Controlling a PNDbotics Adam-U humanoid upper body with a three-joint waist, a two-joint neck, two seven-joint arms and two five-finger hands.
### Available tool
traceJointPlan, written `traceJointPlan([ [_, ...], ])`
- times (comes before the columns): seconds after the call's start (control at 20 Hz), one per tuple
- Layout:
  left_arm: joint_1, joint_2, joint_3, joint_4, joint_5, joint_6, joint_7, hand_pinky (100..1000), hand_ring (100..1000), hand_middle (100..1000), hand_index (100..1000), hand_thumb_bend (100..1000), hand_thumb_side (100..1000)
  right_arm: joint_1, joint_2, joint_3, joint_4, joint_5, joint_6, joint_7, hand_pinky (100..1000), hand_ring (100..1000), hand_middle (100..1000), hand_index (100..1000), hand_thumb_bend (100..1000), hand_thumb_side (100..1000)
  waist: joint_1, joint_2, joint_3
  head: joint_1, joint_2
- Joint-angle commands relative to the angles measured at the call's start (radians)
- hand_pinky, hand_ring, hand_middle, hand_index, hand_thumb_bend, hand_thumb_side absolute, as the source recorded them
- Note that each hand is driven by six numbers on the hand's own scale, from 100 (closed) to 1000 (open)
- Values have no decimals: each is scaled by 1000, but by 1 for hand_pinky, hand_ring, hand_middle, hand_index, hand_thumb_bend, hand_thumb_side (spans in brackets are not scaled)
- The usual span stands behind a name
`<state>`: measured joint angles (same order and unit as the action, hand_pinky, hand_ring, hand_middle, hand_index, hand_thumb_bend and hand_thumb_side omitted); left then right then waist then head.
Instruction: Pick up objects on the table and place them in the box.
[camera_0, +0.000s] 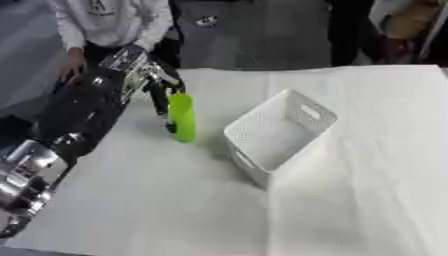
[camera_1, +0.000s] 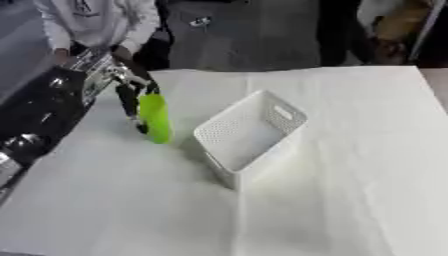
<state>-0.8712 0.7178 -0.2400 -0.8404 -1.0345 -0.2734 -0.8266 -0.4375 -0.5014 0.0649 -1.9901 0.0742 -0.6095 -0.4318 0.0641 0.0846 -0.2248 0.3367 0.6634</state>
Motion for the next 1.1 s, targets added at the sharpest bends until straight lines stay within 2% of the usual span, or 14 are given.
traceJointPlan([
  [0.05, -12, 20, 11, -8, 11, -102, -80, 386, 671, 803, 945, 818, 513, -13, -15, -8, -10, -3, -2, 4, 148, 309, 315, 406, 188, 427, -4, -11, 1, 12, -13],
  [0.55, -10, 6, 9, 10, 11, -134, -80, 383, 645, 780, 933, 800, 519, -14, -13, -9, -10, -7, -3, 6, 148, 309, 315, 406, 188, 424, -4, -11, 0, 14, -12],
  [1.1, -5, -8, 10, 27, -3, -136, -80, 348, 566, 684, 910, 776, 509, -17, -12, -10, -10, -11, -4, 9, 148, 309, 315, 407, 187, 422, -4, -9, -2, 16, -10],
])
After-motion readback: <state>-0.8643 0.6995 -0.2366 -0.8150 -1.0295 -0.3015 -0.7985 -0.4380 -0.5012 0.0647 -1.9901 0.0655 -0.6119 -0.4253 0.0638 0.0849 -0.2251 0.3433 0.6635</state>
